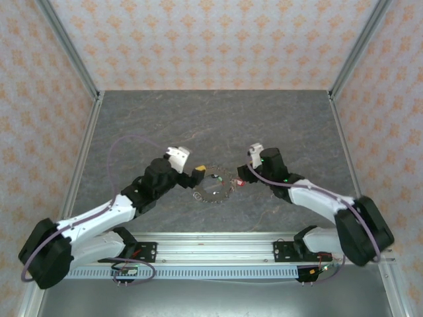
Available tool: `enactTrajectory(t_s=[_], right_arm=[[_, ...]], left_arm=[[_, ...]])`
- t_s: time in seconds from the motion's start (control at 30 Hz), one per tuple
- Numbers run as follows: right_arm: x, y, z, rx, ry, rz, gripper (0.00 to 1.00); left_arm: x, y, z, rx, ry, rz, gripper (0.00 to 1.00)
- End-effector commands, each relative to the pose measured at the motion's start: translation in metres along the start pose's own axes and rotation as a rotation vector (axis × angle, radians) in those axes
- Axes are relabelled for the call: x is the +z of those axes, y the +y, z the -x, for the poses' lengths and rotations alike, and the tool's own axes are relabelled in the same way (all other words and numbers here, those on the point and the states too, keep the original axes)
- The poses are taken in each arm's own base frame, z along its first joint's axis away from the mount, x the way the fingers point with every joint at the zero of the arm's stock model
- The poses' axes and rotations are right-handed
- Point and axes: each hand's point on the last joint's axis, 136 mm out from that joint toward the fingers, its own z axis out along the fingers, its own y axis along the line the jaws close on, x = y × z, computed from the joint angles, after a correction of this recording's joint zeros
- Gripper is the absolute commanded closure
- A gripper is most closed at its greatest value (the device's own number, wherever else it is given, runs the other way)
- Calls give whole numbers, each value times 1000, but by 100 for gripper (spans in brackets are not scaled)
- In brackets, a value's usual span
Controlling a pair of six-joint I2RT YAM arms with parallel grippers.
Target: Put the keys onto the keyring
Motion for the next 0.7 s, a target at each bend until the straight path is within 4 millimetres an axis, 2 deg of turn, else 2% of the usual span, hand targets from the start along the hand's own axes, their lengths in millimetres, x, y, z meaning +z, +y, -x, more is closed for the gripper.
enactTrajectory(t_s=[0.0, 0.07, 0.1, 0.17, 0.23, 0.3, 0.37, 0.4, 0.47, 0.5, 0.53, 0.63, 0.67], right_arm=[[-49, -79, 59, 93, -295, -402, 41], [-72, -116, 67, 134, -339, -562, 36], [-79, -135, 64, 160, -346, -624, 36], [-80, -165, 50, 194, -356, -701, 36], [-66, -189, 30, 219, -358, -743, 36], [-41, -195, 18, 191, -307, -686, 36], [-25, -199, 18, 163, -290, -661, 36], [-22, -206, 17, 183, -278, -681, 36], [-23, -215, 7, 240, -270, -661, 36], [-19, -213, -1, 245, -301, -609, 36], [-21, -212, 2, 233, -368, -596, 36], [-23, -202, -2, 216, -339, -559, 35], [-24, -206, 2, 222, -370, -579, 18]], left_arm=[[-20, 86, -12, -26, 47, 388, 5], [-35, 127, -16, -94, 60, 536, 5], [-43, 146, -19, -111, 65, 615, 5], [-55, 172, -25, -115, 56, 735, 4], [-56, 188, -34, -110, 53, 790, 3], [-48, 200, -45, -117, 76, 799, 3], [-33, 206, -57, -108, 113, 783, 2], [-24, 208, -63, -98, 131, 769, 0], [-9, 210, -62, -69, 153, 739, 0], [-3, 210, -58, -65, 124, 717, 0], [1, 210, -53, -67, 84, 699, 0], [17, 211, -53, -74, 58, 618, 0], [22, 212, -54, -72, 40, 601, 0]])
